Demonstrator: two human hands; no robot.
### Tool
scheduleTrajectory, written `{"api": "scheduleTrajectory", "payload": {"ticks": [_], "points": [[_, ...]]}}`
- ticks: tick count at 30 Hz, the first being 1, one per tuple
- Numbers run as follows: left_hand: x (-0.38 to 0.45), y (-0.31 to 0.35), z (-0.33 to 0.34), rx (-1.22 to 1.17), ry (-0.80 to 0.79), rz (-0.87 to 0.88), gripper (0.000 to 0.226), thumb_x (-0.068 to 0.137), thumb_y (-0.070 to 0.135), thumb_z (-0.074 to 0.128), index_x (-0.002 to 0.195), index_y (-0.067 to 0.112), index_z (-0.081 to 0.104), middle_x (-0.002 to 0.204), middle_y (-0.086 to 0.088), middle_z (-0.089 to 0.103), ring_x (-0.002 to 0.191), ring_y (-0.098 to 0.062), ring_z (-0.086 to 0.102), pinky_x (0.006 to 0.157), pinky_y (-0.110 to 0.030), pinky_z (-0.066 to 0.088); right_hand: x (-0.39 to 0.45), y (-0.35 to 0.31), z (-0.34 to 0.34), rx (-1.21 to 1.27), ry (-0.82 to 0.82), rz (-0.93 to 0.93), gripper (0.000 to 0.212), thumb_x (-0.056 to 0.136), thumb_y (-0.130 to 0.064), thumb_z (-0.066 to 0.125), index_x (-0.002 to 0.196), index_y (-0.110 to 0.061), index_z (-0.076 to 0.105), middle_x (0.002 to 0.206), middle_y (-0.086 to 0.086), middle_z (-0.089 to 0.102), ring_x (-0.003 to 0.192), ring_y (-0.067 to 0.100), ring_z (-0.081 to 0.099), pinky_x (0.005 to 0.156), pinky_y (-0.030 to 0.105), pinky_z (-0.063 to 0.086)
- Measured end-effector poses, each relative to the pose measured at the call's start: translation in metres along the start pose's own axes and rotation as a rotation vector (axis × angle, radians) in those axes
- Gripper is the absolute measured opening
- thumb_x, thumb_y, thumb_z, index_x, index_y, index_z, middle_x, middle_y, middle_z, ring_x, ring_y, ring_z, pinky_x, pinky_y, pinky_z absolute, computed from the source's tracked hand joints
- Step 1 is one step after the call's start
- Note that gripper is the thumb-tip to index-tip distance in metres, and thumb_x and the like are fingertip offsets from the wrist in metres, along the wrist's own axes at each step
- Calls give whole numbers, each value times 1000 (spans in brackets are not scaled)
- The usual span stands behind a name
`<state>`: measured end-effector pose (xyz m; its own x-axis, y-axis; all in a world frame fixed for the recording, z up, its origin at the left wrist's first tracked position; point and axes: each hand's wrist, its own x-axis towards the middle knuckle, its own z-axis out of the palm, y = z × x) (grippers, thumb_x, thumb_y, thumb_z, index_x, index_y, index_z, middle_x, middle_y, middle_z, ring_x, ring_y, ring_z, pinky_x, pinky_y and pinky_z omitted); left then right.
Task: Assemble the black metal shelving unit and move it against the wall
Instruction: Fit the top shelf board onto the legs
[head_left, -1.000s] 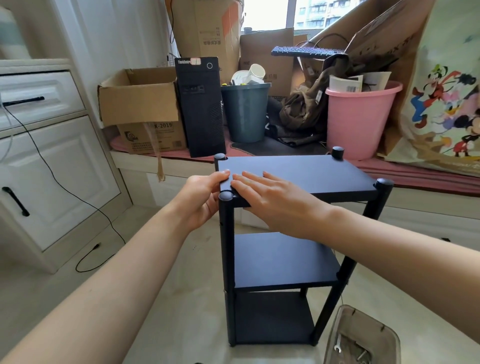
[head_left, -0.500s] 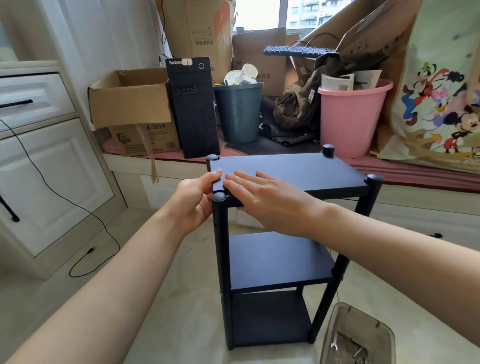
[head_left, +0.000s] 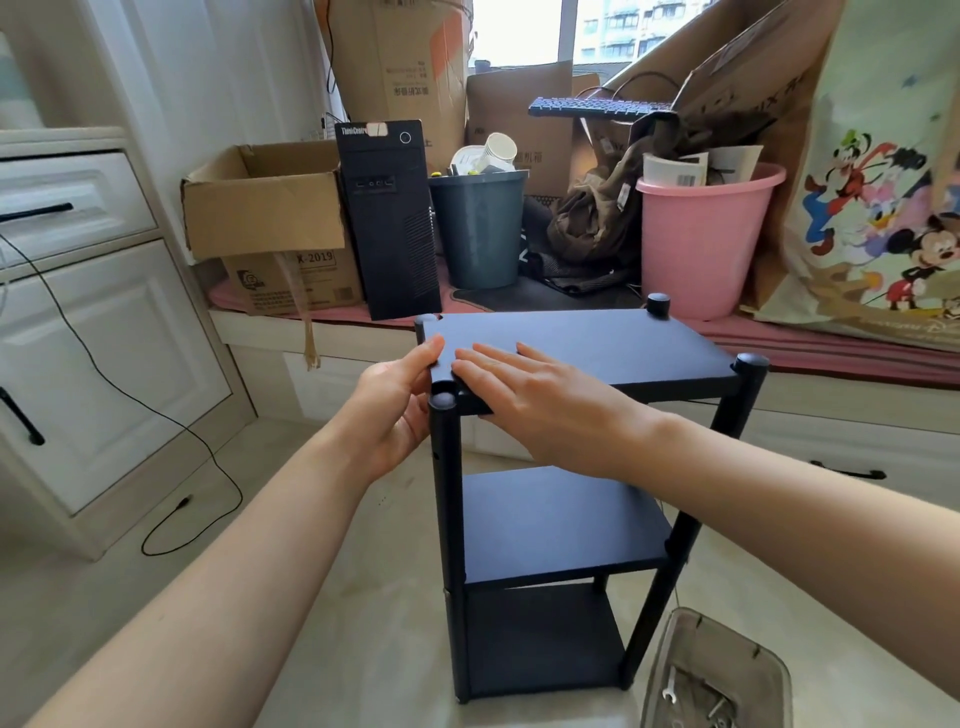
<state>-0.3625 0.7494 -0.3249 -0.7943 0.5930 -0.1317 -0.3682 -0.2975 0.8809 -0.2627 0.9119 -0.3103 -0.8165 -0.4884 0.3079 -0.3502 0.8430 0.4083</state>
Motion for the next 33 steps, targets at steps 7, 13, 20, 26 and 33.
{"api": "scheduleTrajectory", "payload": {"ticks": [7,13,20,26,33], "points": [[-25,-14,-7,404,-140,-59,57,82,62,59,124,24,68,119,-6,73,110,-27,71,98,-46,52,0,5,-1,56,21,3,56,97,-1,51,149,5,30,155,21,36,146,34,32,113,50,37],[-36,-26,-6,363,-71,-9,38,79,53,69,100,24,81,100,-8,75,105,-26,71,109,-50,44,0,2,-6,73,66,-2,45,95,0,54,139,7,45,138,22,53,130,37,50,97,51,49],[-43,-38,-5,305,-75,60,29,86,48,62,96,29,81,90,-4,70,98,-23,68,113,-55,39,-7,-2,-4,62,109,-43,46,87,1,68,129,8,54,127,23,61,117,40,59,88,52,55],[-45,-38,-6,339,-93,56,30,87,52,64,92,28,80,89,-5,69,90,-21,67,107,-53,43,-11,-3,-2,84,111,-47,50,81,2,74,127,8,56,126,23,62,118,40,60,90,54,55],[-43,-41,-10,352,-104,61,35,86,55,63,98,28,80,92,-7,72,88,-18,68,107,-54,45,-14,-5,1,60,55,-55,57,80,7,71,133,11,51,135,27,56,126,43,54,95,57,52]]}}
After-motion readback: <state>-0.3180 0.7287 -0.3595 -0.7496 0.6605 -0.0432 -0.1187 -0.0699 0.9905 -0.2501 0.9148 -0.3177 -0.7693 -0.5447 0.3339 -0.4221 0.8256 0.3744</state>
